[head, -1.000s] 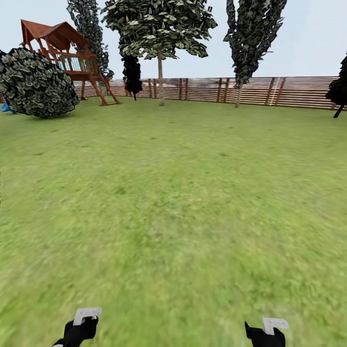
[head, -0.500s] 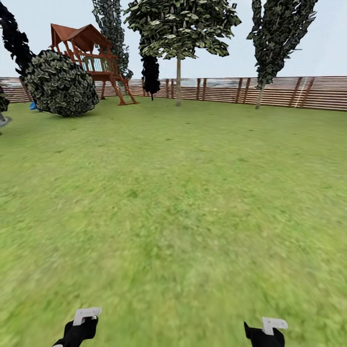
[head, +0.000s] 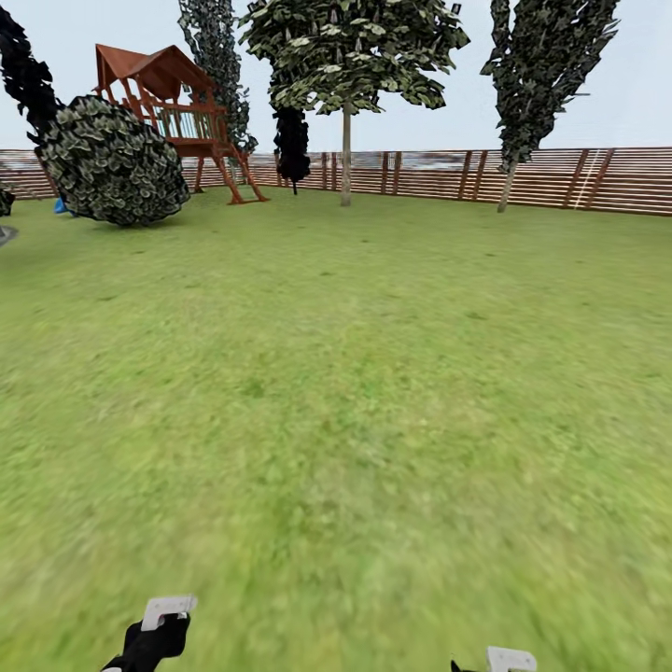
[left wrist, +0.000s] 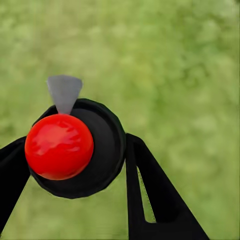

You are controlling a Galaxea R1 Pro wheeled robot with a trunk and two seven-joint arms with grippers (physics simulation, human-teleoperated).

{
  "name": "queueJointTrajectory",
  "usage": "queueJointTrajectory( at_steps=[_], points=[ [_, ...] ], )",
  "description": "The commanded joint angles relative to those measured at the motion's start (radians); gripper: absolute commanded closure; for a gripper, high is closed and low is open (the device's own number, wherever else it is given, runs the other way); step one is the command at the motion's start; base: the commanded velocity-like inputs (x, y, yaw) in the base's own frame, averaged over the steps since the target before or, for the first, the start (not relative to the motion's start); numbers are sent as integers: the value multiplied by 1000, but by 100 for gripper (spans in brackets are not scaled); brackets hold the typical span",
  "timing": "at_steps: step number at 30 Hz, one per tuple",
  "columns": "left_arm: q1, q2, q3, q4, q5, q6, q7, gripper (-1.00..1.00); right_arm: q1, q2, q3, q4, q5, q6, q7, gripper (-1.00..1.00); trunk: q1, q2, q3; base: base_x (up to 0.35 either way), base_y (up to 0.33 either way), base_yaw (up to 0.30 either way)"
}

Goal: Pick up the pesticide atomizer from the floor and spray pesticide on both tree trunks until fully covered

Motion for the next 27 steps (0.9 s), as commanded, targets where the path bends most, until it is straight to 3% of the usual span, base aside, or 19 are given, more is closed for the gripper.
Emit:
queueJointTrajectory(
  at_steps=[1, 27],
  points=[
    [-1, 0, 8, 1, 5, -2, -10, 100, 0, 0, -9, 1, 5, -3, 3, -100, 0, 0, -1, 338, 0, 0],
    [0, 0, 7, 0, 6, -2, -10, 100, 2, 0, -9, 2, 5, -3, 3, -100, 0, 0, -1, 338, 0, 0]
  ],
)
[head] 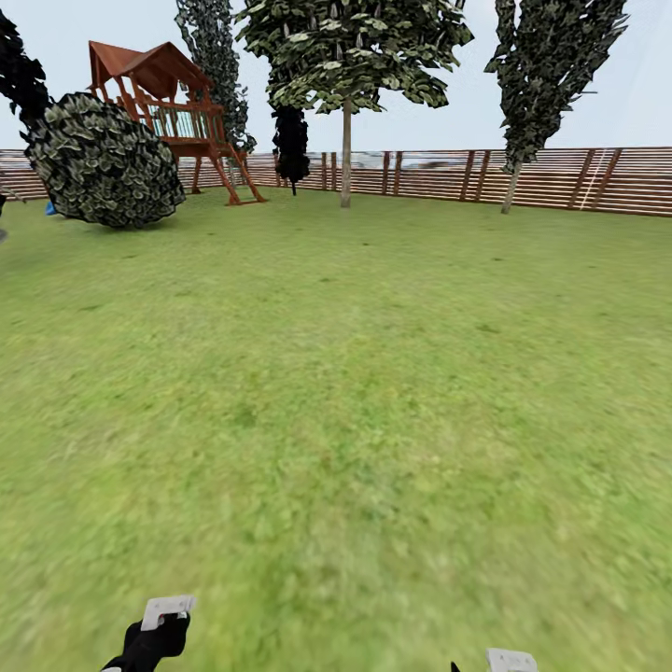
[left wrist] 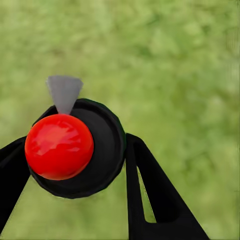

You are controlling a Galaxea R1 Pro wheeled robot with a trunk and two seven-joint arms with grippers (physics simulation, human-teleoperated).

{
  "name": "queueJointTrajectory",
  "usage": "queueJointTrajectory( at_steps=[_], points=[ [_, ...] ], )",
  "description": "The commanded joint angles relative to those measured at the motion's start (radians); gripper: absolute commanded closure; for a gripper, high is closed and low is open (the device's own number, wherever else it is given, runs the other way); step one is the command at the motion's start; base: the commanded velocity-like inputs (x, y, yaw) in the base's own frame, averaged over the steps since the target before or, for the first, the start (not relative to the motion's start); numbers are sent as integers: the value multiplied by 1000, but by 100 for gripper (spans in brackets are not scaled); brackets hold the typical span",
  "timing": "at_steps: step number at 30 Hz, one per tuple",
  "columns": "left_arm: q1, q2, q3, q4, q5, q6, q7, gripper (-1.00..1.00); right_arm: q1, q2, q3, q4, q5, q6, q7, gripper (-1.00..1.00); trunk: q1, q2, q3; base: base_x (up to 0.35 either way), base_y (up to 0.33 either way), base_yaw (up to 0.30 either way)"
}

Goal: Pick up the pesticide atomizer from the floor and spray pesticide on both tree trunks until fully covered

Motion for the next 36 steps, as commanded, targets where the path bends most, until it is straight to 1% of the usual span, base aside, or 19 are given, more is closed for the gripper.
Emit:
queueJointTrajectory(
  at_steps=[1, 26, 36],
  points=[
    [-1, 0, 8, 1, 5, -2, -10, 100, -1, 0, -8, 1, 5, -3, 3, -100, 0, 0, -1, 338, 0, 0],
    [-1, -5, 7, 1, 4, -1, -11, 100, -1, 0, -9, 1, 5, -3, 3, -100, 0, 0, -1, 338, 0, 0],
    [0, 3, 8, -1, 4, -1, -10, 100, -1, -1, -9, 1, 5, -3, 3, -100, 0, 0, -1, 338, 0, 0]
  ],
)
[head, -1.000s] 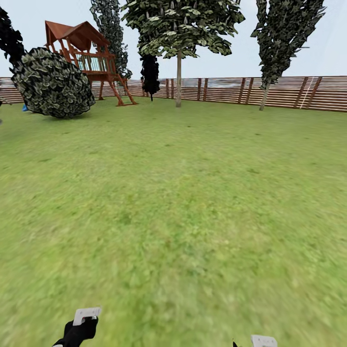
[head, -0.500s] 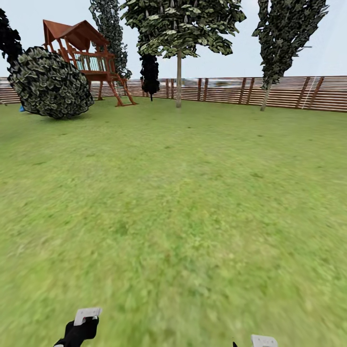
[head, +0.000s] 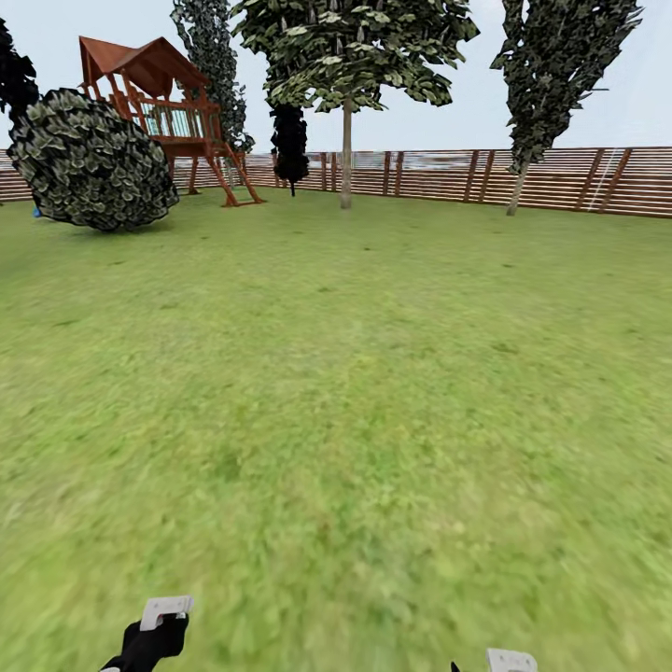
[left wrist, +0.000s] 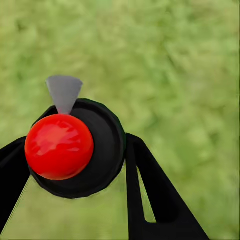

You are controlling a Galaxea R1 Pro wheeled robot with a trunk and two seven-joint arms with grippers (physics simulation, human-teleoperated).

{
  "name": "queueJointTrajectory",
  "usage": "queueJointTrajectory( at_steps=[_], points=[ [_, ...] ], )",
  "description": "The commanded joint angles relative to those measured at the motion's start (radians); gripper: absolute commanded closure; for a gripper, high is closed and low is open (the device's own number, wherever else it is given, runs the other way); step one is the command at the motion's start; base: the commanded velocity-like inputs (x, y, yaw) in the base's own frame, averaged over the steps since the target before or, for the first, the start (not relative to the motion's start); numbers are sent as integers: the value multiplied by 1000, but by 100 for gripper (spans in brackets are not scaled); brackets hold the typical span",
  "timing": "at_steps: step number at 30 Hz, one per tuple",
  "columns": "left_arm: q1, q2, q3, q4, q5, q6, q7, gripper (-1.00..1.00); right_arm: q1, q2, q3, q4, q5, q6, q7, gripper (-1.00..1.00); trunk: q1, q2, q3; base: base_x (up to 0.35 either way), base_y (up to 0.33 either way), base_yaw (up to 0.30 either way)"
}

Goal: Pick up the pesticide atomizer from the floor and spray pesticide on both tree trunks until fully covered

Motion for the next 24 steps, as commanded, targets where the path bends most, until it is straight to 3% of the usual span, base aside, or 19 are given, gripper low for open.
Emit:
queueJointTrajectory(
  at_steps=[1, 19, 24],
  points=[
    [0, 0, 8, 0, 5, -2, -10, 100, -1, 0, -9, 1, 5, -3, 3, -100, 0, 0, -1, 338, 0, 0],
    [0, -12, 7, -8, 7, -1, -10, 100, -1, 0, -9, 1, 5, -3, 3, -100, 0, 0, -1, 338, 0, 0],
    [0, -6, 8, 1, 6, -2, -10, 100, -1, 0, -9, 1, 5, -3, 3, -100, 0, 0, -1, 338, 0, 0]
  ],
)
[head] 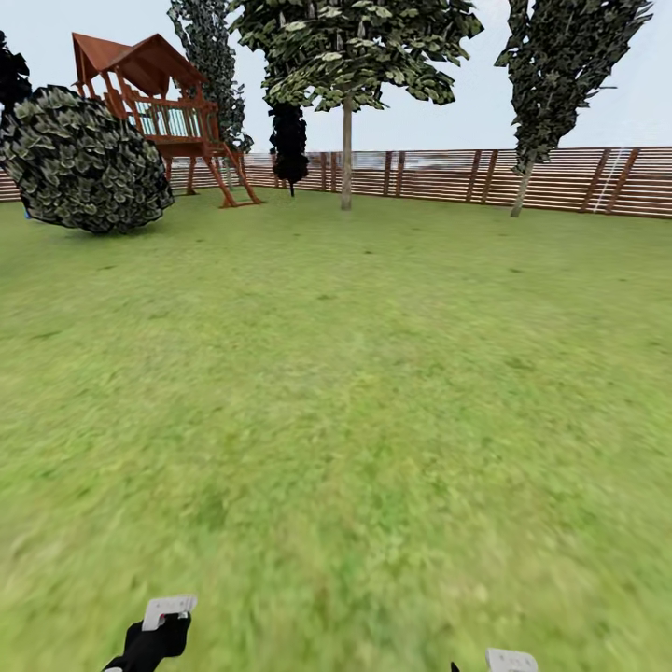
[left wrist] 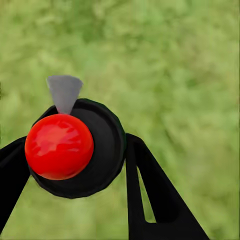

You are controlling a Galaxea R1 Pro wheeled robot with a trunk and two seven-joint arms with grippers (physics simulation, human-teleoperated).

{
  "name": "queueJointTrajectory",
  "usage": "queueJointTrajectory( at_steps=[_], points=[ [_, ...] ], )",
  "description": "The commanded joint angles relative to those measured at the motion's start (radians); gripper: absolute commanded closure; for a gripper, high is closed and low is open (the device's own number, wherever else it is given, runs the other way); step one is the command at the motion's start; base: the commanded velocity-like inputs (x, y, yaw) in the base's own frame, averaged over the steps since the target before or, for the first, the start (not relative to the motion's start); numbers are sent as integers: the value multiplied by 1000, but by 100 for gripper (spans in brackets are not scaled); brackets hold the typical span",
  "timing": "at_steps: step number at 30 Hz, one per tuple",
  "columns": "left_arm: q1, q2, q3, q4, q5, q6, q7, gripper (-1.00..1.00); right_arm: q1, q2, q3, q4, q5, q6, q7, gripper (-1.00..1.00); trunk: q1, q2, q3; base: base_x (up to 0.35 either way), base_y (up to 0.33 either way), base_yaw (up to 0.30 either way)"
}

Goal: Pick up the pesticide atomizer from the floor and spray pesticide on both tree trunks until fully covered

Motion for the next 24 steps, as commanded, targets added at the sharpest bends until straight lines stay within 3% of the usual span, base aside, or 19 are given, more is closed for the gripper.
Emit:
queueJointTrajectory(
  at_steps=[1, 24],
  points=[
    [-1, 0, 8, 2, 5, -2, -10, 100, -1, 0, -9, 1, 5, -4, 3, -100, 0, 0, -1, 338, 0, 0],
    [-1, 0, 6, 5, 3, -2, -11, 100, -1, 0, -8, 1, 5, -4, 3, -100, 0, 0, -1, 338, 0, 0]
  ],
)
